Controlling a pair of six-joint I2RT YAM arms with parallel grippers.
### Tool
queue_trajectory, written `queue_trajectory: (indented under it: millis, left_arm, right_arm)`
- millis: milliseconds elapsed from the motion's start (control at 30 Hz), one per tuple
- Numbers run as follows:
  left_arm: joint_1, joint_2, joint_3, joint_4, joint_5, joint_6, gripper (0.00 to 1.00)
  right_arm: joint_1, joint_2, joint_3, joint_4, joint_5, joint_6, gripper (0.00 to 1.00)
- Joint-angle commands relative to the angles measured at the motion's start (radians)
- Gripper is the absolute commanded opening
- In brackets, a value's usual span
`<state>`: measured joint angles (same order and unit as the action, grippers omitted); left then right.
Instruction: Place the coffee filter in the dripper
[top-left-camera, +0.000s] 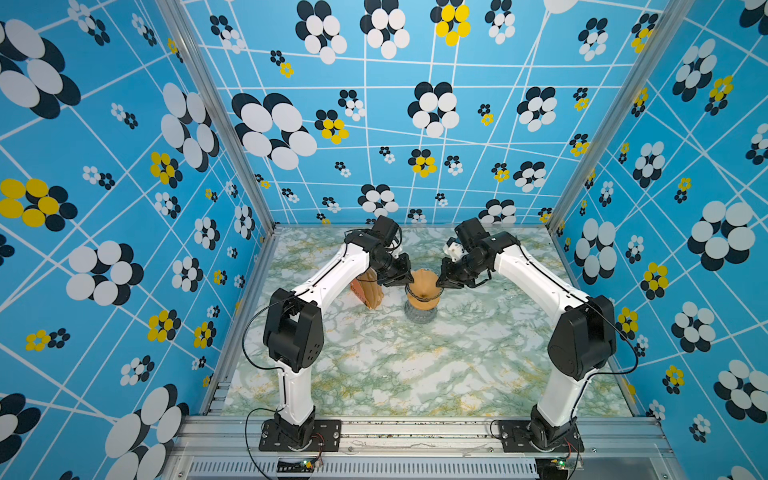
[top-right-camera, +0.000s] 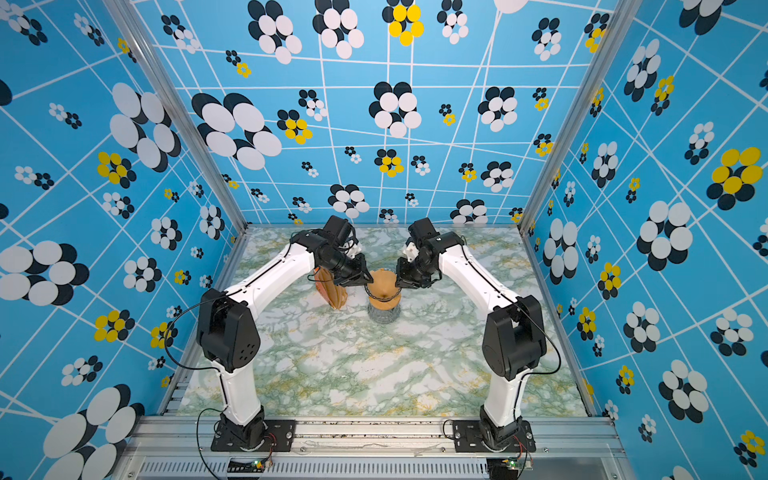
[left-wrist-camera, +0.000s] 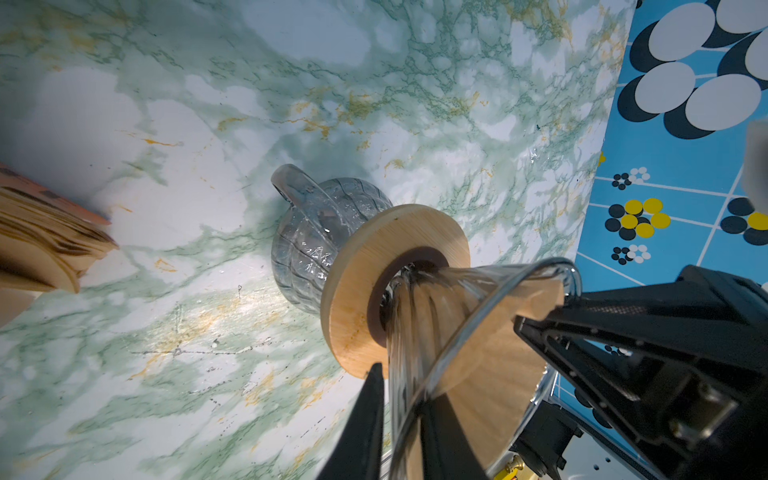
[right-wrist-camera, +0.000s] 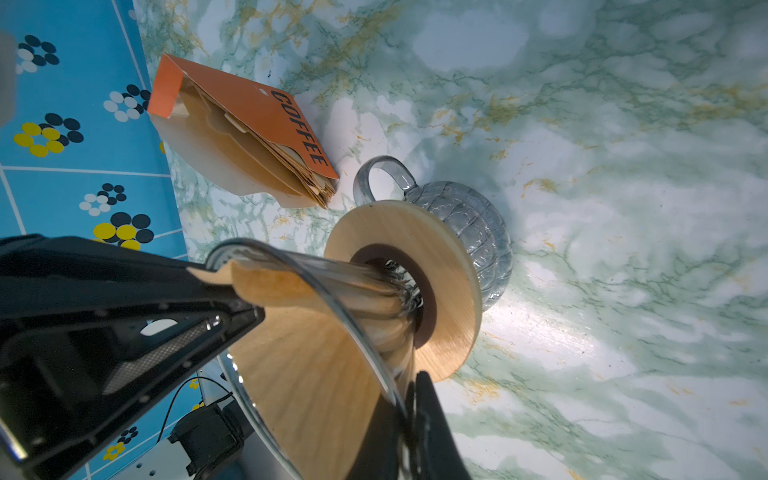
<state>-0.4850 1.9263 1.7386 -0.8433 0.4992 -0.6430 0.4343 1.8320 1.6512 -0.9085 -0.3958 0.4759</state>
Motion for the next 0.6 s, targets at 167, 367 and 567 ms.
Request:
queue_trajectory:
  millis: [167, 367, 567]
  left_arm:
    - [0.011, 0.034, 0.050, -0.061, 0.013, -0.013, 0.16]
    - [0.015, 0.039, 0.054, -0.067, 0.029, -0.015, 0.15]
    - [0.017, 0.037, 0.061, -0.082, 0.030, -0.006, 0.14]
  right_arm:
    - [-0.008, 0.015, 0.019, -0.020, -0.023, 0.030, 0.10]
    - [-0.015, 0.011, 0.000, -0.006, -0.044, 0.035, 0.08]
    - [-0.022, 0.003, -0.017, 0.001, -0.071, 0.034, 0.08]
